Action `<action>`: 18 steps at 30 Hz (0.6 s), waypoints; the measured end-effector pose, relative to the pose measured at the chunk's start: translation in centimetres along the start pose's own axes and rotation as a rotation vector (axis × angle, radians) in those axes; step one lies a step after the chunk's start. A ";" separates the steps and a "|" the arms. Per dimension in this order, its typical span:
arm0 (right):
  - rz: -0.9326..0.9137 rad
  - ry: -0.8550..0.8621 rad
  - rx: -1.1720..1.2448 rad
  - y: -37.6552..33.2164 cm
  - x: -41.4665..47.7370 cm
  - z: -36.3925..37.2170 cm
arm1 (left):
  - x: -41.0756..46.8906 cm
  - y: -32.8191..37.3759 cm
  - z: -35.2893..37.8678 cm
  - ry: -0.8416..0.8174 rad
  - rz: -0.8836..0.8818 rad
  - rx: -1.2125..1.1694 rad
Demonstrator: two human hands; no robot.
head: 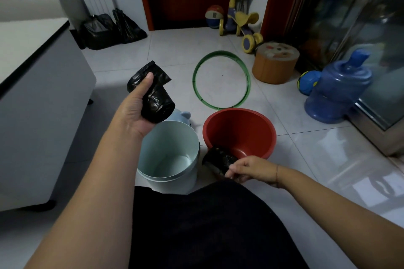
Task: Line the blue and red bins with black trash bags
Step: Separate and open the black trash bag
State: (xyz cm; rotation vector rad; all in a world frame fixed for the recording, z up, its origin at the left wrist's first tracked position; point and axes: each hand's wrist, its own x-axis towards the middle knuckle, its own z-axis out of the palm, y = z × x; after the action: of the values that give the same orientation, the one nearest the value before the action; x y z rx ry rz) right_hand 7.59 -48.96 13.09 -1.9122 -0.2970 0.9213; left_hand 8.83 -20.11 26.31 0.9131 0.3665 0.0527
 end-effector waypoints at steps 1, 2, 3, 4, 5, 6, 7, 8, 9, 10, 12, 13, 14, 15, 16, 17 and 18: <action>-0.015 0.006 0.004 -0.5 -0.2 -0.1 | -0.1 -0.1 0.1 -0.002 -0.006 0.012; -0.025 0.006 0.008 -1.0 -0.4 -0.3 | -0.2 -0.3 0.3 -0.007 -0.019 0.028; -0.036 0.005 0.014 -1.5 -0.5 -0.4 | -0.4 -0.5 0.5 -0.012 -0.035 0.043; -0.051 0.007 0.017 -2.0 -0.7 -0.5 | -0.6 -0.7 0.7 -0.015 -0.051 0.052; -0.073 0.016 0.018 -2.5 -0.8 -0.6 | -0.7 -0.9 0.8 -0.016 -0.062 0.057; -0.094 0.025 0.022 -3.2 -0.9 -0.5 | -0.8 -1.1 0.8 -0.017 -0.071 0.062; -0.115 0.030 0.039 -3.9 -0.8 -0.5 | -0.9 -1.2 0.9 -0.018 -0.077 0.068; -0.133 0.028 0.064 -4.8 -0.8 -0.5 | -1.0 -1.3 0.9 -0.022 -0.080 0.071; -0.155 0.030 0.098 -5.8 -0.7 -0.3 | -1.0 -1.4 0.9 -0.027 -0.079 0.069; -0.184 0.046 0.139 -7.2 -0.6 -0.1 | -0.9 -1.5 0.9 -0.029 -0.075 0.061; -0.255 0.128 0.223 -10.8 -0.3 0.4 | -0.7 -1.8 1.1 -0.040 -0.073 0.063; -0.292 0.179 0.260 -12.7 -0.1 0.7 | -0.6 -1.8 1.3 -0.054 -0.068 0.075; -0.326 0.216 0.300 -14.7 0.2 1.0 | -0.6 -1.9 1.5 -0.070 -0.057 0.095; -0.354 0.238 0.352 -16.5 0.5 1.4 | -0.5 -2.1 1.7 -0.082 -0.042 0.111; -0.376 0.255 0.411 -18.1 0.8 1.9 | -0.5 -2.2 1.9 -0.087 -0.023 0.119; -0.399 0.273 0.481 -19.3 1.2 2.5 | -0.5 -2.2 2.2 -0.084 -0.004 0.122; -0.427 0.306 0.556 -20.3 1.6 3.2 | -0.5 -2.3 2.5 -0.078 0.004 0.120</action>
State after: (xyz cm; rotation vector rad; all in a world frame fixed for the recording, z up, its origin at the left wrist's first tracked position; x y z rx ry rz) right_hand 9.85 -35.60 28.62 -1.3705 -0.2233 0.3630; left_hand 8.96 -23.56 26.06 1.0311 0.2974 -0.0016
